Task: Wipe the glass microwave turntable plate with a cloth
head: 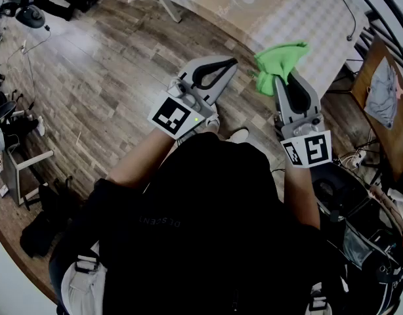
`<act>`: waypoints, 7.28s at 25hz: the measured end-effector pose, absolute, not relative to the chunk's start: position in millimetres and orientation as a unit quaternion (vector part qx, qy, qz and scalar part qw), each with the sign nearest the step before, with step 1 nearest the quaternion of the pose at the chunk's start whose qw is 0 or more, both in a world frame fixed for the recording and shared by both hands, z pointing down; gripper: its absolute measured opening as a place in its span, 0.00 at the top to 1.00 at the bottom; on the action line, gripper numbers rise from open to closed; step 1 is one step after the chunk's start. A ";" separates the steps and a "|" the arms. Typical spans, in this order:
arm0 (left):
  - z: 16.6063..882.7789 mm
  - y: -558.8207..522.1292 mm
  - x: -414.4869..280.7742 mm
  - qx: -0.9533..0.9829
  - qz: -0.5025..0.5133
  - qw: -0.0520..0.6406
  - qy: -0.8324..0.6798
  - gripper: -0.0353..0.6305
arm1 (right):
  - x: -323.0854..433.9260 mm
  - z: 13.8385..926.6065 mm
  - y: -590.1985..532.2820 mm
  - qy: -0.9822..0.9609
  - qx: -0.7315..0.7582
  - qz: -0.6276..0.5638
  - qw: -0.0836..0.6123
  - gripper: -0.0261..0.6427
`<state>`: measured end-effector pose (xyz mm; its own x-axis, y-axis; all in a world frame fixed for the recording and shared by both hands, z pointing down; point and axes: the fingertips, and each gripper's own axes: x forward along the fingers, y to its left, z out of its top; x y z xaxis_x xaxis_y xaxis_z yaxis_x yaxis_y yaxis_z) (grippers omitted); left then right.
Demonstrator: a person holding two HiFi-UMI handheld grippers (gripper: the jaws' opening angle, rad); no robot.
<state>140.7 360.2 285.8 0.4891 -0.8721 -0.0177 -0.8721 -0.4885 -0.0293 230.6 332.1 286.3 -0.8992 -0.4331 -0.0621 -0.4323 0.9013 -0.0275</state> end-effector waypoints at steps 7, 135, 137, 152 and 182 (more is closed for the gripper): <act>286.2 375.1 149.5 -0.858 -0.005 0.014 0.513 0.91 | 237.6 290.4 340.1 0.974 -0.222 -0.022 0.035 0.85; 425.8 -178.7 -41.6 -0.966 -0.041 -0.036 0.255 0.92 | 11.7 537.8 -178.7 0.848 -0.459 -0.185 -0.191 0.84; 432.2 -183.2 -41.9 -0.965 -0.046 -0.033 0.255 0.92 | 6.5 555.0 -182.1 0.846 -0.454 -0.191 -0.206 0.84; 459.8 -202.1 -47.3 -0.962 -0.058 -0.056 0.262 0.92 | -10.5 651.0 -214.7 0.818 -0.436 -0.235 -0.292 0.83; 456.3 -189.8 -27.6 -0.964 -0.062 -0.065 0.252 0.92 | 56.4 701.1 -212.3 0.757 -0.462 -0.284 -0.365 0.84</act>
<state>-27.6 -189.8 456.3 0.8651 -0.4778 0.1528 -0.4940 -0.8645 0.0932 56.4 -212.3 701.1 -0.3070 -0.4918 0.8148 -0.9064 0.4122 -0.0928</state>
